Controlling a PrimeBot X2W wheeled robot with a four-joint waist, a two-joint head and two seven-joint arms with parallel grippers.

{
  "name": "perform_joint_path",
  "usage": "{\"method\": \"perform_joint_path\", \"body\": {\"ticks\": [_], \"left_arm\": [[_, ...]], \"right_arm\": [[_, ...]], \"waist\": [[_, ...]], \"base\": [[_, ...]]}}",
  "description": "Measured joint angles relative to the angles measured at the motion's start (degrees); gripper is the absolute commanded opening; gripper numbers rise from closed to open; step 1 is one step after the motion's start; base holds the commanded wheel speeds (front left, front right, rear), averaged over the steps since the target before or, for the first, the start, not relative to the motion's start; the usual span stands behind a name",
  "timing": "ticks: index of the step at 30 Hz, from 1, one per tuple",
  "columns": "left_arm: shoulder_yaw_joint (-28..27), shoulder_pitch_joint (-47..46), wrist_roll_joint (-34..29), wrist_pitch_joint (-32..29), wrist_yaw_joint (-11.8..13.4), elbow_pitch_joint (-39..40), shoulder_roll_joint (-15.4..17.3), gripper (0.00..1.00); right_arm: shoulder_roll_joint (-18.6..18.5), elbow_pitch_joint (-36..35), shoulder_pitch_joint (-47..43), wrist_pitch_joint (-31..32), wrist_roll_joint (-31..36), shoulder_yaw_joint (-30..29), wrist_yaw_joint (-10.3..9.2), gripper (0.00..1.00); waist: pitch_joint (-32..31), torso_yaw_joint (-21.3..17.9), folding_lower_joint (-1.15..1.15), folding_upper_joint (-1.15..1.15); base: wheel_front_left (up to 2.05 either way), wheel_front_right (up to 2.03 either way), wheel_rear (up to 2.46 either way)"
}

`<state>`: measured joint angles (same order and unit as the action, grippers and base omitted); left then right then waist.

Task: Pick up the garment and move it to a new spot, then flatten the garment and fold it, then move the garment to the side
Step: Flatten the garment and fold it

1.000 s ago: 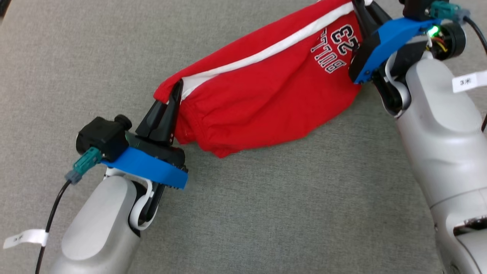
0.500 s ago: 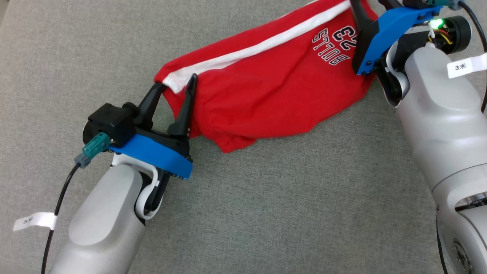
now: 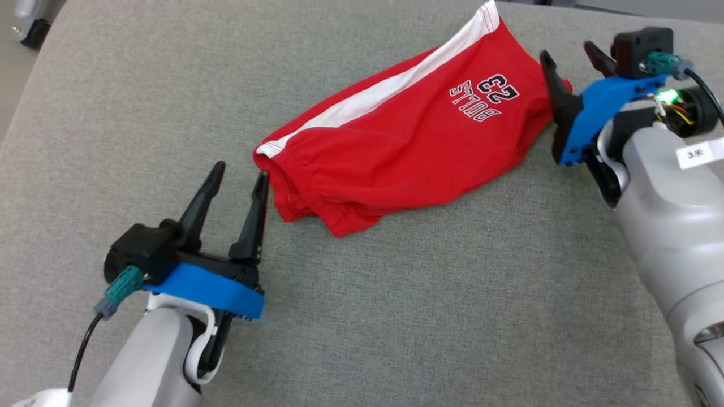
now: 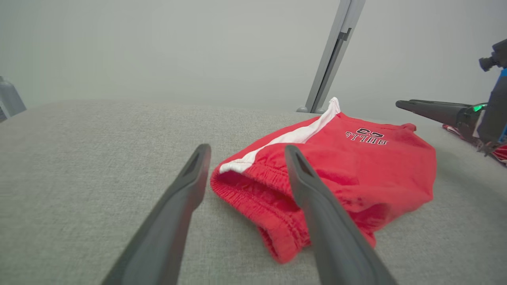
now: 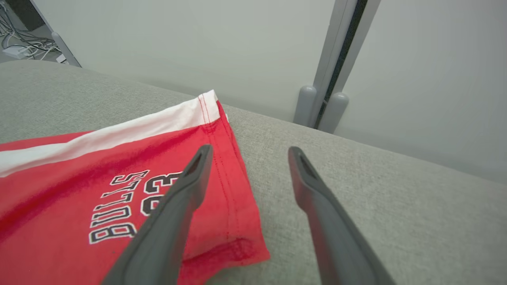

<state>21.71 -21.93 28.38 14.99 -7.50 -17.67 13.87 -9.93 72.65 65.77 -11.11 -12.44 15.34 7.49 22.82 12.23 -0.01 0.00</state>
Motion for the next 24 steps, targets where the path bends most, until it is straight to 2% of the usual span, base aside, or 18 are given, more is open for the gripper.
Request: {"method": "perform_joint_path", "body": {"ticks": [6, 12, 18, 24], "left_arm": [[-7.5, 3.4, -3.0, 0.0, 0.0, 3.2, -0.1, 1.0], [-15.1, 5.9, -5.7, 0.0, 0.0, 6.1, -2.6, 1.0], [-19.1, 7.5, -8.0, 0.0, 0.0, 7.2, -4.4, 1.0], [-20.8, 7.7, -9.2, 0.0, 0.0, 7.5, -6.2, 1.0]], "right_arm": [[-2.1, 0.6, -3.0, 1.4, -0.9, 0.7, 0.0, 1.0], [-2.3, 0.8, -5.2, 2.7, -1.8, 1.2, 0.0, 1.0], [-1.9, 1.0, -7.2, 4.6, -2.7, 2.0, 0.0, 1.0], [-1.9, 0.9, -8.0, 5.8, -4.0, 1.8, 0.0, 0.98]], "waist": [[-1.2, 1.1, 0.0, 0.0], [-1.6, 1.9, 0.0, 0.0], [-2.1, 2.3, 0.0, 0.0], [-2.3, 2.7, 0.0, 0.0]], "base": [[0.0, 0.0, 0.0], [0.0, 0.0, 0.0], [0.0, 0.0, 0.0], [0.0, 0.0, 0.0]]}}
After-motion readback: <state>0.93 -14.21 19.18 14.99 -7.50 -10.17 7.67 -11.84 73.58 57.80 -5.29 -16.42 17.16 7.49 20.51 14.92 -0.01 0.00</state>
